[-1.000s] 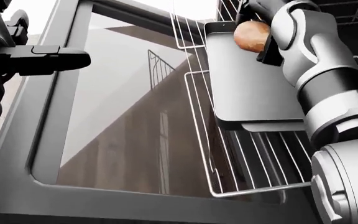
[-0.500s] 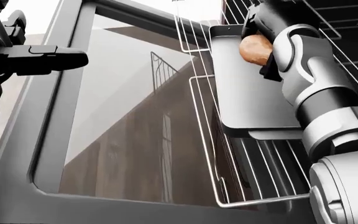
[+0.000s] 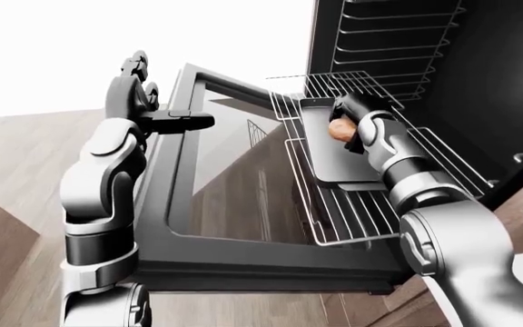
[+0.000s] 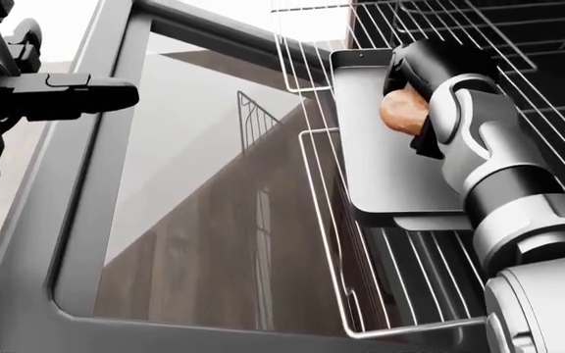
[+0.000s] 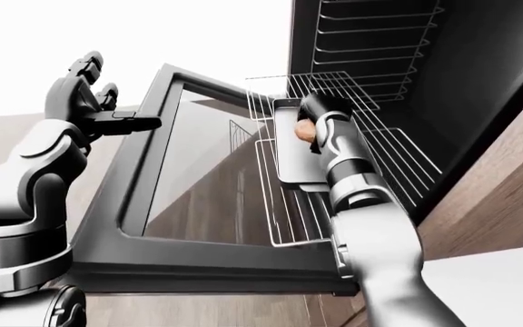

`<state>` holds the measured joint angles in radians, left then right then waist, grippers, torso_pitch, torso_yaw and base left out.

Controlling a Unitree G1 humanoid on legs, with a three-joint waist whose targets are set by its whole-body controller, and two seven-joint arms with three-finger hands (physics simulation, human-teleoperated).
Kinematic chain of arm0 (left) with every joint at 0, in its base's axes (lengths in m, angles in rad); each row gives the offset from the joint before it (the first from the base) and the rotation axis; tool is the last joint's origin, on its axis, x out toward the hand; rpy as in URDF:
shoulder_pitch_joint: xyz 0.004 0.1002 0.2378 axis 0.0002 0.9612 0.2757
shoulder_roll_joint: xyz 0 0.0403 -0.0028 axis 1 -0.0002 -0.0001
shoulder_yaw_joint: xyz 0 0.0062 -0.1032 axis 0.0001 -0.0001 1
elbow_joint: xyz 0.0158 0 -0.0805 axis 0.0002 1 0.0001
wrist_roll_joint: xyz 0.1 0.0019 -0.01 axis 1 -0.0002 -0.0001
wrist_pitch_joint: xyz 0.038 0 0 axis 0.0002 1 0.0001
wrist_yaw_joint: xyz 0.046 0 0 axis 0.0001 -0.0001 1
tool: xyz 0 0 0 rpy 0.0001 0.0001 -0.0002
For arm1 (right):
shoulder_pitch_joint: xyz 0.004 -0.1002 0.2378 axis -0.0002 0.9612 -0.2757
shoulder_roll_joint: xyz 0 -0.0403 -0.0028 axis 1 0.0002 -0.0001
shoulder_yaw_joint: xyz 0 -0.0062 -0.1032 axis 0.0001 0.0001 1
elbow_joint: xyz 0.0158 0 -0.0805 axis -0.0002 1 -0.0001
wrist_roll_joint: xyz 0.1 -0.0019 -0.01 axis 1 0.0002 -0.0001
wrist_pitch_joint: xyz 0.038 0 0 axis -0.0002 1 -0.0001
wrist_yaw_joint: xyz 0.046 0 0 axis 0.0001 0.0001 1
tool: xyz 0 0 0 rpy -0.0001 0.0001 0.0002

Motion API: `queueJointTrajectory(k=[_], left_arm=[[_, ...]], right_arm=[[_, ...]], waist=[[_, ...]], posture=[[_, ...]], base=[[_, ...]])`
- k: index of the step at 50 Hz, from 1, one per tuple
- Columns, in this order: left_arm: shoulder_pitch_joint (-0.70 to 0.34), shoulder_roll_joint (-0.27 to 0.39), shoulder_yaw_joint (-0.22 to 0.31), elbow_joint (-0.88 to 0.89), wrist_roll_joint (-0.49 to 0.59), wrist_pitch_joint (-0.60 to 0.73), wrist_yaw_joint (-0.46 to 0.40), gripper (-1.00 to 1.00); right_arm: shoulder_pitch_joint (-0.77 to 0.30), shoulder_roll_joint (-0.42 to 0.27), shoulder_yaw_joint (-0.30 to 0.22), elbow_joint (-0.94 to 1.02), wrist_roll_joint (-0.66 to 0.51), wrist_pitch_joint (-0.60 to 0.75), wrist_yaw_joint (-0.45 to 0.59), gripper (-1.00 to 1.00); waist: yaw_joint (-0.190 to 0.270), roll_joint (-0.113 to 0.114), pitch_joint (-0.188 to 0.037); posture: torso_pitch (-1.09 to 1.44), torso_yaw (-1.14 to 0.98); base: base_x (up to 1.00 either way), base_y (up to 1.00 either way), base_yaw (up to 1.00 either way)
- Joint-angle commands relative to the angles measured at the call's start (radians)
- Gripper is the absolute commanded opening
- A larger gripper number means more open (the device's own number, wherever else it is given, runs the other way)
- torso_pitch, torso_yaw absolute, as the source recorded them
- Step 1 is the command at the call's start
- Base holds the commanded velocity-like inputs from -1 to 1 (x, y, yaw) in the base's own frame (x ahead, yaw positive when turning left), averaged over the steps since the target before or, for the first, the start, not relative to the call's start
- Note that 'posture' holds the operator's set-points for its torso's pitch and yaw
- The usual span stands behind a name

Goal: Place the sweet potato on the rack of the oven.

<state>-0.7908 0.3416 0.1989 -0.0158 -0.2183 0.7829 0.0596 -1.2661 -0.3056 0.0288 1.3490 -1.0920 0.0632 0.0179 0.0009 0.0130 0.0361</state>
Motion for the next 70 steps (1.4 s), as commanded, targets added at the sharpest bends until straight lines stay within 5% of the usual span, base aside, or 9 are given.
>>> queueJointTrajectory(k=[1,24,25,26,31,32,46,61,70], left_arm=[[-0.035,0.014,0.011,-0.035,0.0,-0.03,0.0,1.0],[-0.02,0.012,0.012,-0.035,0.002,-0.039,-0.001,1.0],[-0.019,0.012,0.012,-0.036,0.002,-0.04,-0.001,1.0],[-0.017,0.011,0.011,-0.037,0.002,-0.04,-0.001,1.0],[-0.018,0.011,0.012,-0.035,0.002,-0.041,-0.001,1.0],[-0.018,0.015,0.013,-0.03,0.004,-0.045,-0.003,1.0],[-0.049,0.028,0.009,0.013,0.02,-0.052,-0.012,1.0],[-0.14,0.092,0.004,0.123,0.09,-0.045,-0.06,1.0],[-0.16,0.125,0.015,0.12,0.126,-0.006,-0.101,1.0]], right_arm=[[-0.042,-0.012,-0.004,-0.041,0.001,-0.003,-0.01,-0.93],[-0.012,-0.005,-0.002,-0.039,0.005,0.0,-0.022,-0.14],[-0.014,-0.005,-0.002,-0.04,0.005,0.001,-0.02,0.03],[-0.016,-0.005,-0.002,-0.04,0.006,0.002,-0.019,0.41],[-0.015,-0.007,-0.001,-0.039,0.005,0.002,-0.022,0.66],[-0.023,-0.011,-0.004,-0.043,0.008,0.008,-0.014,1.0],[-0.09,-0.017,-0.019,-0.07,0.053,0.027,0.06,1.0],[-0.181,0.052,-0.144,-0.245,0.507,0.214,0.269,1.0],[-0.209,0.057,-0.091,-0.346,0.61,0.323,0.296,1.0]], waist=[[0.0,0.001,-0.033],[0.001,0.002,-0.034],[0.001,0.002,-0.035],[0.0,0.002,-0.035],[0.0,0.002,-0.035],[0.0,0.002,-0.036],[-0.001,0.003,-0.036],[-0.005,0.007,-0.03],[-0.006,0.013,-0.026]], posture=[[0.0,0.0],[0.0,0.0],[0.0,0.0],[0.0,0.0],[0.0,0.0],[0.0,0.0],[0.0,0.0],[0.0,0.0],[0.0,0.0]], base=[[0.0,0.0,0.0],[0.0,0.0,0.0],[0.0,0.0,0.0],[0.0,0.0,0.0],[0.0,0.0,0.0],[0.0,0.0,0.0],[0.0,0.0,0.0],[0.0,0.0,0.0],[0.0,0.0,0.0]])
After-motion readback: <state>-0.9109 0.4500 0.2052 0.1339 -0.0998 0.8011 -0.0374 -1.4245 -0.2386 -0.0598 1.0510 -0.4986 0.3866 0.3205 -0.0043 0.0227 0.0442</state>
